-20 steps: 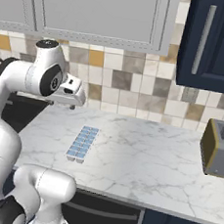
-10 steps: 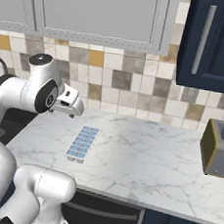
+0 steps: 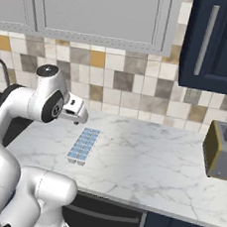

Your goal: The ice cube tray has been filled with water. Take the tray and place it in the freezer to make ice. Close the freezer door after placing the tray.

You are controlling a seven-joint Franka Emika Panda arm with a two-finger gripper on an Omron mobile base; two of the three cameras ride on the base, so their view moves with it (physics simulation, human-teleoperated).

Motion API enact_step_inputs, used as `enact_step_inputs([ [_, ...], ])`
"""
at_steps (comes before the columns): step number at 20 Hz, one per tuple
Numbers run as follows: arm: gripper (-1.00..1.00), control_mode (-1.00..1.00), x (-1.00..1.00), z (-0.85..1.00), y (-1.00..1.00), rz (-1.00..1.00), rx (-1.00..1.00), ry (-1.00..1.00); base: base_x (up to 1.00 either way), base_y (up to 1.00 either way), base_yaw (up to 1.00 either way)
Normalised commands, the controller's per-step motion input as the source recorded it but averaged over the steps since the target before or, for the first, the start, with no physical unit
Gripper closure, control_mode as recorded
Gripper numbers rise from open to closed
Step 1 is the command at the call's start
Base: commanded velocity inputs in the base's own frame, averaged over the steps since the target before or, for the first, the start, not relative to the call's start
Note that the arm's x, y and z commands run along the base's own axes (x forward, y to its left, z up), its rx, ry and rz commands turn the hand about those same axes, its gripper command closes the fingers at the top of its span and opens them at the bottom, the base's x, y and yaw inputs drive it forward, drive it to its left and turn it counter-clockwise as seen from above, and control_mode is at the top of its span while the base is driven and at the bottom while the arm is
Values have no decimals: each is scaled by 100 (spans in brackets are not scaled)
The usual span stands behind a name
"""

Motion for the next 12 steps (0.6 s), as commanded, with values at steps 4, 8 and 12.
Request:
enact_step_inputs([
  [4,-100,-100,45,-24,-4,9,0,12,0,0,0],
  [8,-100,-100,70,-31,0,19,0,12,0,0,0],
  [12,-100,-100,85,-30,0,21,0,12,0,0,0],
])
